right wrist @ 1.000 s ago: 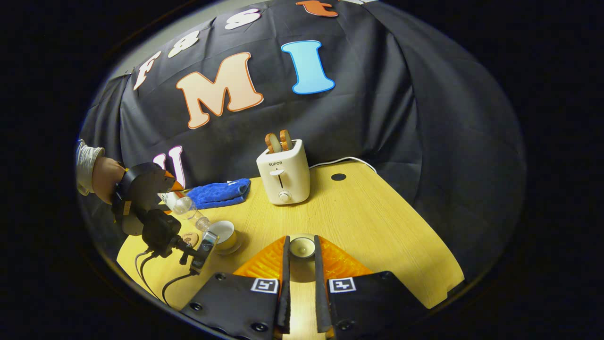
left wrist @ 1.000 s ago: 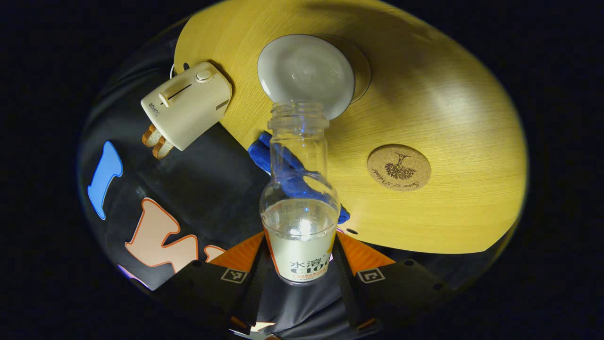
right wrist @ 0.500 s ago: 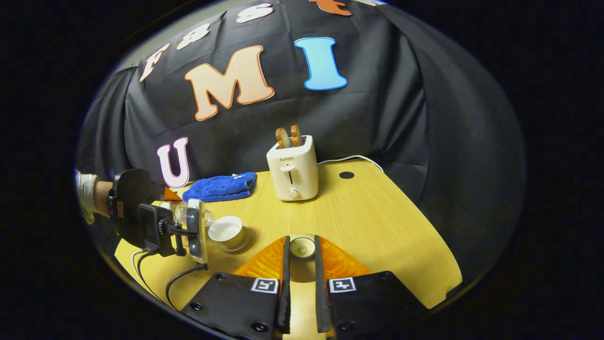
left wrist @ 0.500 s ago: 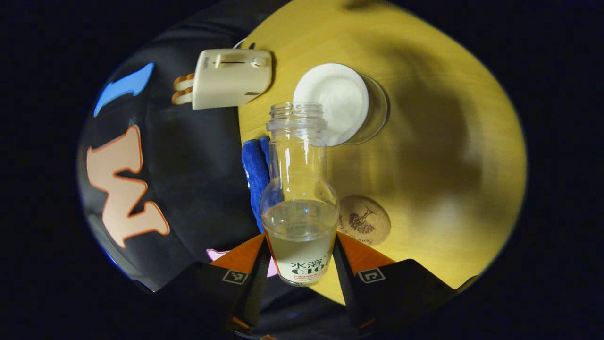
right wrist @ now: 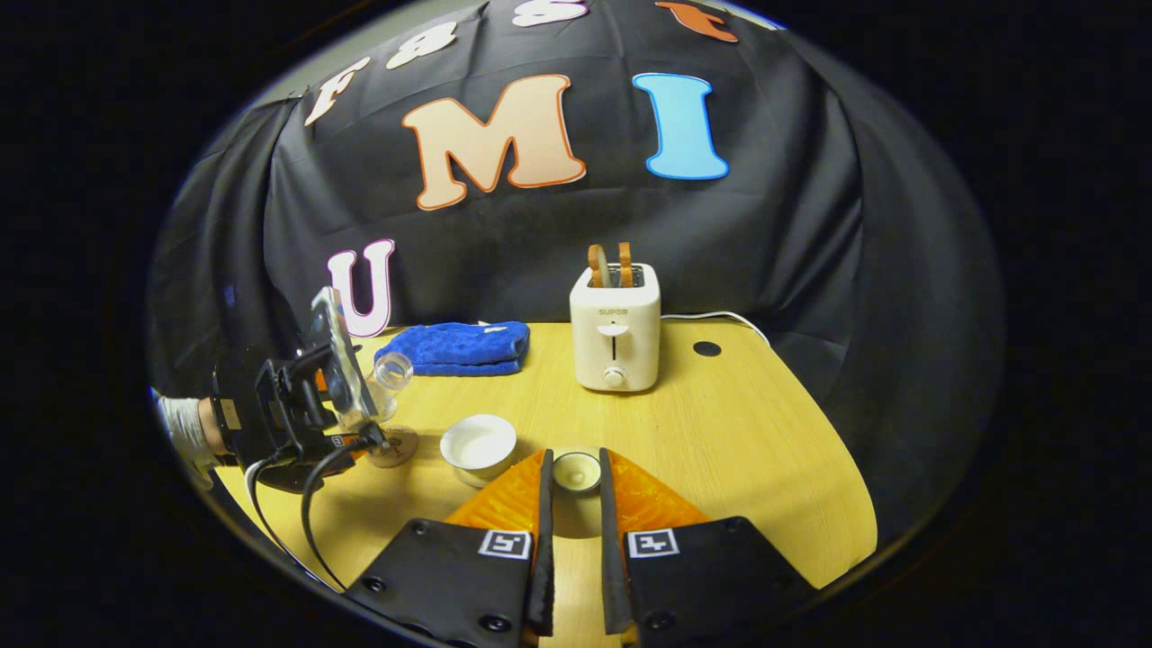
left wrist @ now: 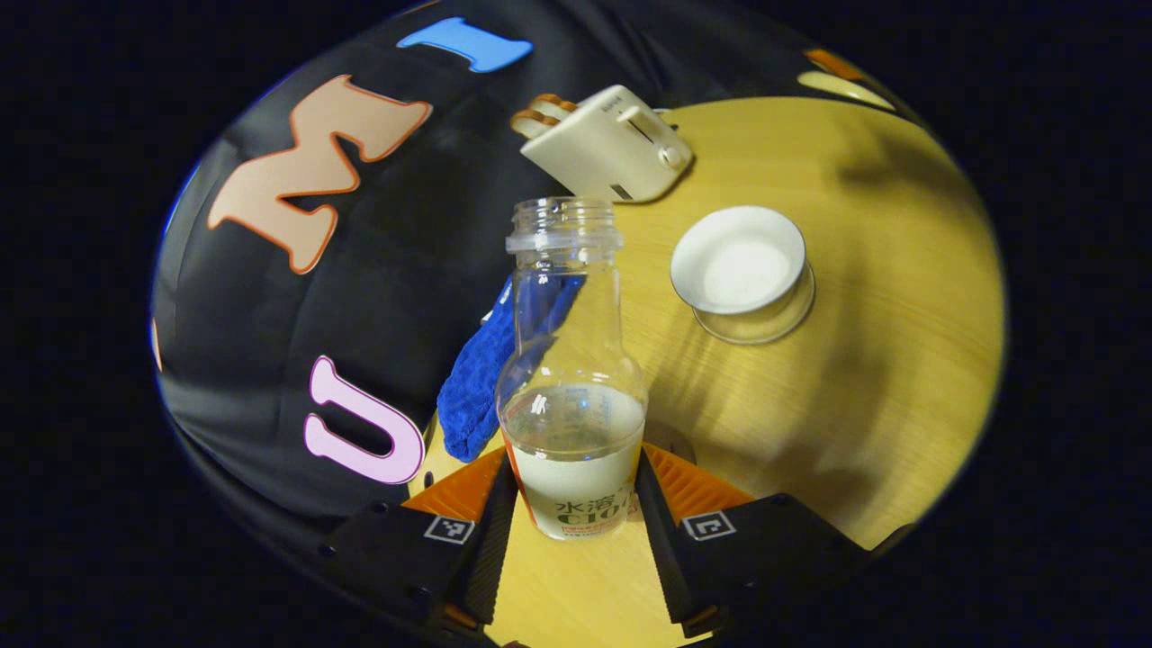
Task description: Open the teacup lid with one hand, grasp the water bottle and pour water into the teacup with the other hand; after pouring, place the water bottle on the coaster and then close the teacup lid.
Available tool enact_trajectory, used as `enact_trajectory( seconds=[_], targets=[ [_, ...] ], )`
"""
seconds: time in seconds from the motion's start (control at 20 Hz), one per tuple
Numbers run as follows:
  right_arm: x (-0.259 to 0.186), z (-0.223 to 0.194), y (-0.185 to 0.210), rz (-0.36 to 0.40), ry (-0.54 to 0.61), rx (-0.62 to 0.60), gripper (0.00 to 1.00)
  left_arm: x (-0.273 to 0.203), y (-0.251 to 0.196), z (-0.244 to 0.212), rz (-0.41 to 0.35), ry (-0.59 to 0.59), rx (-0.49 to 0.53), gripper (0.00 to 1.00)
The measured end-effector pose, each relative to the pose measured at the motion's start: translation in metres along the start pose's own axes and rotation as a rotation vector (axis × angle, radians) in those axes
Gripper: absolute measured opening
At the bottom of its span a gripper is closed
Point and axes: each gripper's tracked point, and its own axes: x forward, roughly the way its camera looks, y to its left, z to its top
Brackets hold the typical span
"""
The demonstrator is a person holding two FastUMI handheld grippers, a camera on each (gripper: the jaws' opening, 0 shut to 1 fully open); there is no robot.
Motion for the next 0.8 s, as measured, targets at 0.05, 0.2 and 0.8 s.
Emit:
enact_trajectory(
  seconds=[0.05, 0.2, 0.8],
  targets=[
    [0.000, 0.000, 0.006, 0.005, 0.007, -0.008, 0.25, 0.000, -0.001, 0.002, -0.006, -0.032, -0.078, 0.68],
    [0.000, 0.001, 0.024, 0.012, 0.022, -0.048, 0.24, 0.004, 0.006, 0.004, 0.013, -0.108, -0.253, 0.69],
    [-0.001, 0.006, 0.083, 0.061, 0.059, -0.182, 0.25, 0.017, 0.011, 0.006, 0.005, -0.265, -0.602, 0.70]
  ],
)
